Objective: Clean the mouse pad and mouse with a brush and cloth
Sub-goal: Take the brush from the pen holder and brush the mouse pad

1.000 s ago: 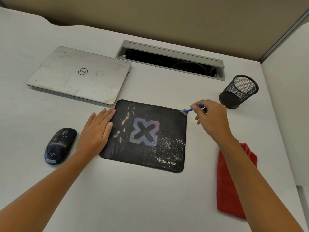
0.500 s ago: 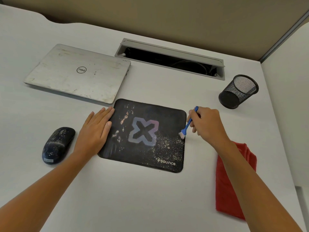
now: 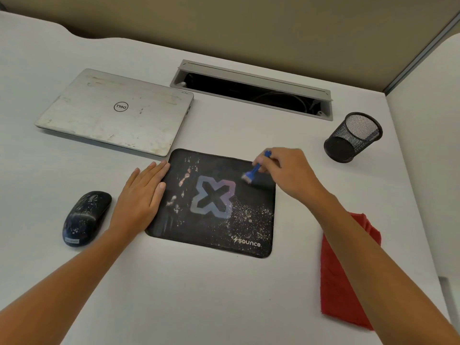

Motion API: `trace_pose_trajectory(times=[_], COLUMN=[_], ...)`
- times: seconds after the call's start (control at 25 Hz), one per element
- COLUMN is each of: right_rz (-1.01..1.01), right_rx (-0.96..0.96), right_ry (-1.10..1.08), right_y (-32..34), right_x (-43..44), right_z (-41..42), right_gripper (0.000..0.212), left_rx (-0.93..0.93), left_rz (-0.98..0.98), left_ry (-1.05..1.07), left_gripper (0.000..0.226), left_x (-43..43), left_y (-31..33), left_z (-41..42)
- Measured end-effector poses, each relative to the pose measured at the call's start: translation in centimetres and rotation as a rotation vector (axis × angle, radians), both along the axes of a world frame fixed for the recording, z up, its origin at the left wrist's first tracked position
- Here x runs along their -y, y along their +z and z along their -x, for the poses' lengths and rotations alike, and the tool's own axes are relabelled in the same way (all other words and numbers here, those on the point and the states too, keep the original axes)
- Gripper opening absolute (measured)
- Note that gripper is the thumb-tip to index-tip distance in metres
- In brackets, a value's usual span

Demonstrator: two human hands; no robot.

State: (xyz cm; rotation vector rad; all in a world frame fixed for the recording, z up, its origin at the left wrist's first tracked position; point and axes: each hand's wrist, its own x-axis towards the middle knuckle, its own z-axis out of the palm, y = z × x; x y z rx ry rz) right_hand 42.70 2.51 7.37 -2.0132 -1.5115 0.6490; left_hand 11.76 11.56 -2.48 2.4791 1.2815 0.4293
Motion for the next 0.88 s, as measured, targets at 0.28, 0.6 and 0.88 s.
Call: trace_pose_trajectory(times=[0.28, 0.6, 0.88], right_rz=[0.254, 0.205, 0.126], right_rx=[-0.130, -0.091, -0.035], right_ry=[0.228, 0.222, 0.138], right_y=[0.6, 0.2, -0.2], right_x=[-0.7, -1.4, -2.3], right_z=[0.3, 1.1, 1.2], right_gripper=[0.024, 0.024, 0.024], left_rx=[0.017, 0.010, -0.001], left_rz=[0.006, 0.003, -0.001], left_ry=[0.007, 0.002, 0.001], left_gripper=[0.051, 0.051, 0.051], left_x=[0.0, 0.0, -0.1], left_y=[0.1, 0.0, -0.1], left_z=[-0.1, -0.1, 0.1])
